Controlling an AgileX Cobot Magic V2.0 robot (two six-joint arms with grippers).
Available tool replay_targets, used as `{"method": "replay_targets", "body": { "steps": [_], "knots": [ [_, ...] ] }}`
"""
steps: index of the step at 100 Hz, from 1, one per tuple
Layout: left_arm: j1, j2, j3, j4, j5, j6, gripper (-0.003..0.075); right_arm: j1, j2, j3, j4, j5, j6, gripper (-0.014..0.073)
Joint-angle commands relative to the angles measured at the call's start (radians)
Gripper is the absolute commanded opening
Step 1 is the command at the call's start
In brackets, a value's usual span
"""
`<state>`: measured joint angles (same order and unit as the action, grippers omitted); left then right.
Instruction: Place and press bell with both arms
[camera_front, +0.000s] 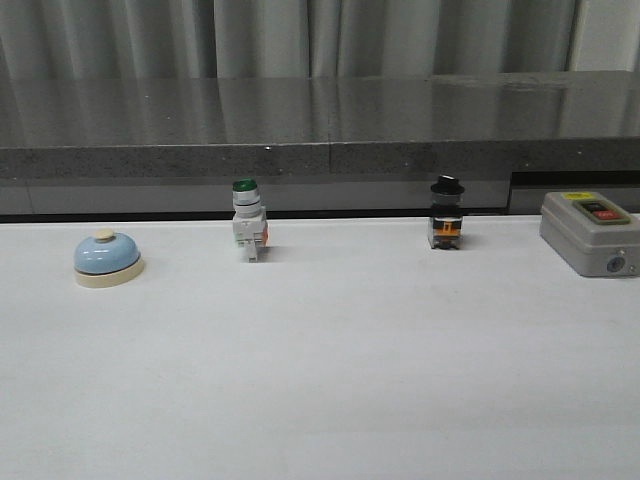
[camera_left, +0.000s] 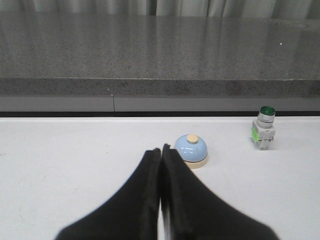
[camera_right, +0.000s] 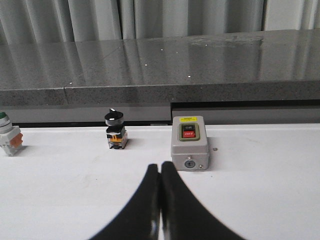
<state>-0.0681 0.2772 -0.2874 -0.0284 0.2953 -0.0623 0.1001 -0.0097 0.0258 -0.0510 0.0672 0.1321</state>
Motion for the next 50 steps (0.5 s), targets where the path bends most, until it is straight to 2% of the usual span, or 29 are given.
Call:
{"method": "replay_targets", "body": {
  "steps": [1, 28, 50],
  "knots": [
    [0.002, 0.109, -0.129, -0.015, -0.008, -0.008, -0.0020, -0.005, -0.015, -0.014, -0.011, -0.078, -0.001, -0.0060],
    [0.002, 0.404, -0.424, -0.039, 0.256, -0.008, -0.0020, -0.005, -0.015, -0.014, -0.011, -0.078, -0.001, -0.0060],
    [0.002, 0.567, -0.517, -0.039, 0.349, -0.001, -0.0020, -0.005, -0.015, -0.014, -0.011, -0.078, -0.001, -0.0060]
  ]
}}
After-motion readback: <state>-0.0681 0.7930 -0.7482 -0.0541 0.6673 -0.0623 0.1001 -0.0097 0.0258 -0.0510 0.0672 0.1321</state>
